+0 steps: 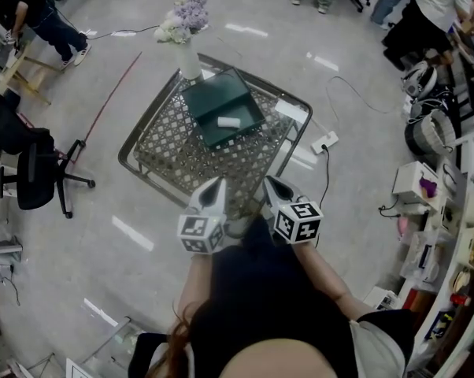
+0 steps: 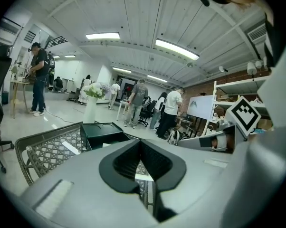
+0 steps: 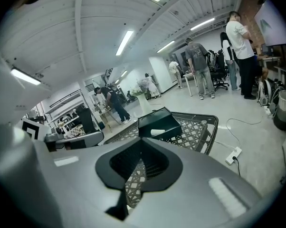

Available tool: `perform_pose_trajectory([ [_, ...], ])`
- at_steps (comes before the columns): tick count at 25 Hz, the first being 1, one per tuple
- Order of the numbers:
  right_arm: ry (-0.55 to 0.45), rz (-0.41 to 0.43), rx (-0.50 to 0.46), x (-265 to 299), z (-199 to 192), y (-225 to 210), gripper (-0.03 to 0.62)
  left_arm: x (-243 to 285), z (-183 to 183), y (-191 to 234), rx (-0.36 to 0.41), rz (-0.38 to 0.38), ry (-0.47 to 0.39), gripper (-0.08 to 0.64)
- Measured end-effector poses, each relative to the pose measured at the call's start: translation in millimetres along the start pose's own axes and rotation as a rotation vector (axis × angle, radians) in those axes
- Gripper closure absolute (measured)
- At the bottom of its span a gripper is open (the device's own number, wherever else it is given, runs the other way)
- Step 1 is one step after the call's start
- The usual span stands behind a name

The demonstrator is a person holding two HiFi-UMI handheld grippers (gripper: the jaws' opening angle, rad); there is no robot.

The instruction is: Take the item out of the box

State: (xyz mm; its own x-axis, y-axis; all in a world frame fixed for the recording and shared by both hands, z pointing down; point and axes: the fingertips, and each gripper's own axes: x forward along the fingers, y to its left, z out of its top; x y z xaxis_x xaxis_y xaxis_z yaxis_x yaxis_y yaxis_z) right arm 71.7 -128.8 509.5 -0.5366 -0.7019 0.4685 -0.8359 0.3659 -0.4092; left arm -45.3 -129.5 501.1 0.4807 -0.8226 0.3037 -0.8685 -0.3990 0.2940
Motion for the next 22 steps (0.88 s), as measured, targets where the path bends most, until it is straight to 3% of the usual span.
perform_pose_trajectory([
  [22, 0.086, 0.051, -0.032, 78, 30, -25, 0.592, 55, 9, 54, -0.045, 0.082, 0.018, 0.552],
])
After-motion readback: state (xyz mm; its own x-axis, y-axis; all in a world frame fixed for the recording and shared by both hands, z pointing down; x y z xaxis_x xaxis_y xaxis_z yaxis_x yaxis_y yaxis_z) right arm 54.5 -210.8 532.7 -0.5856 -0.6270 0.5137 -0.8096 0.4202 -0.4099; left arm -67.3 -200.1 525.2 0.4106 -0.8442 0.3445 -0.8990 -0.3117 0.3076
